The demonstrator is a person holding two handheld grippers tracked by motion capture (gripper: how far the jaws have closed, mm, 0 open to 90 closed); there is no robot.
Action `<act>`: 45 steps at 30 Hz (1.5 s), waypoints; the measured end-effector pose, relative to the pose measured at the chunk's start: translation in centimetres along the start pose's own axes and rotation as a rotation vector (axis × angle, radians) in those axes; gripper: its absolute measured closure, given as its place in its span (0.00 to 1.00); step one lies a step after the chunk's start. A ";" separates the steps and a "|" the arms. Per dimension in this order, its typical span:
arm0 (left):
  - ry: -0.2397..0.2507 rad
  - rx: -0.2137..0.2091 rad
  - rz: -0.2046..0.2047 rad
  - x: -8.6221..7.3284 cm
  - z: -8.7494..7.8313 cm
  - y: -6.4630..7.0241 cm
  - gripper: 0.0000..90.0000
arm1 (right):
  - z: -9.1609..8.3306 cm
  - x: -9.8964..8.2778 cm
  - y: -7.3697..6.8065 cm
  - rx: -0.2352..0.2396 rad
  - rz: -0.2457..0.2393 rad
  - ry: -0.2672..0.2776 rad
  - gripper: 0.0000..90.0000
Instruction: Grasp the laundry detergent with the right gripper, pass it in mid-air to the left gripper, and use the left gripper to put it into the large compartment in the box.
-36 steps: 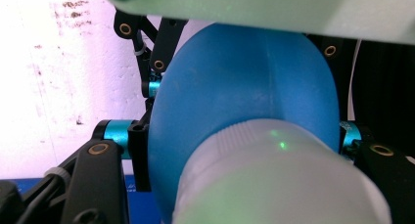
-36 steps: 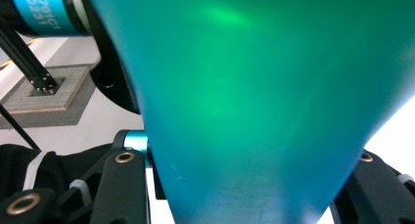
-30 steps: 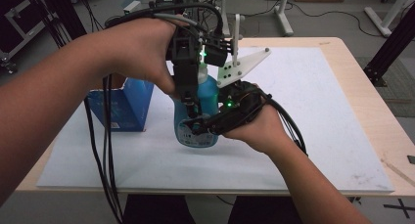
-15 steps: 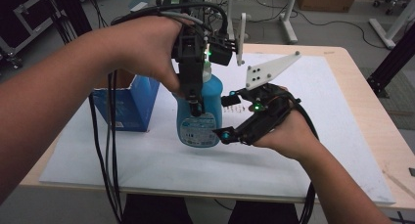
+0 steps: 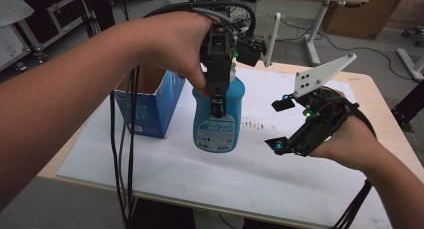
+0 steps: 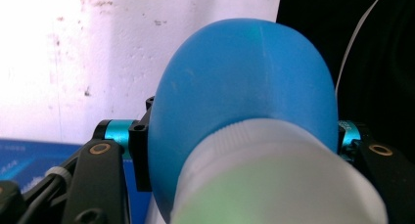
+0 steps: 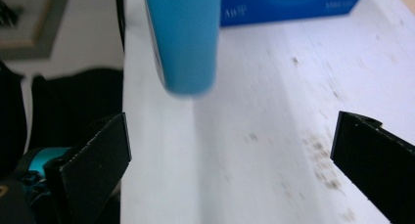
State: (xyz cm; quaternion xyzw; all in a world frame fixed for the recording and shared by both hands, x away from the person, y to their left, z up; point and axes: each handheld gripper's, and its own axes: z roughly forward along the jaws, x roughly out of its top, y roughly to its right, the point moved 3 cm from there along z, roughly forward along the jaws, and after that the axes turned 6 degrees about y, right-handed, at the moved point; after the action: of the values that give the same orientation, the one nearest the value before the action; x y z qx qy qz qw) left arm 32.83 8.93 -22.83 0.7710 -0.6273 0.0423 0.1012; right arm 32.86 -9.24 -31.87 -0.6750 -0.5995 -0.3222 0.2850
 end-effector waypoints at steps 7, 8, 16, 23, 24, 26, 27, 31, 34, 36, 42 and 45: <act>0.032 0.009 -0.162 -0.9 -3.1 -0.8 0.42 | -3.1 0.4 1.5 -0.051 -0.031 -0.149 0.01; 0.038 0.011 -0.196 -1.0 -3.6 -0.9 0.42 | -3.5 0.5 1.7 -0.054 -0.033 -0.162 0.01; 0.068 0.067 -0.428 -2.7 -7.2 -2.5 0.42 | -5.8 0.7 2.7 -0.076 -0.044 -0.247 0.01; 0.118 0.154 -0.698 -5.6 -9.9 -4.6 0.42 | -6.6 0.8 2.9 -0.085 -0.057 -0.259 0.01; 0.121 0.174 -0.729 -6.0 -10.3 -4.9 0.42 | -6.6 0.8 2.9 -0.085 -0.056 -0.259 0.01; 0.121 0.210 -0.778 -6.8 -11.0 -5.4 0.42 | -6.5 0.8 3.0 -0.085 -0.055 -0.262 0.01; 0.118 0.226 -0.805 -7.3 -11.3 -5.7 0.42 | -6.5 0.7 3.0 -0.086 -0.054 -0.262 0.01; 0.117 0.270 -0.919 -9.0 -12.0 -6.7 0.42 | -6.2 0.8 3.1 -0.084 -0.060 -0.265 0.01; 0.118 0.302 -0.995 -10.2 -12.0 -7.5 0.42 | -6.0 0.9 3.1 -0.084 -0.060 -0.269 0.01; 0.117 0.310 -1.035 -10.7 -11.9 -7.9 0.42 | -5.8 0.9 3.1 -0.081 -0.061 -0.270 0.01; 0.112 0.304 -1.102 -12.6 -11.0 -9.2 0.42 | -5.3 0.7 3.2 -0.074 -0.053 -0.279 0.01; 0.105 0.297 -1.106 -13.3 -10.4 -9.8 0.42 | -5.0 0.5 3.2 -0.070 -0.052 -0.285 0.01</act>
State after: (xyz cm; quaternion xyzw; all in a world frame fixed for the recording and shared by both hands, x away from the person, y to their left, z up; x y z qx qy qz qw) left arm 40.22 25.72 -16.27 0.9873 -0.1121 0.1090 0.0297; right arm 35.61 -13.11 -28.32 -0.7077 -0.6395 -0.2513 0.1647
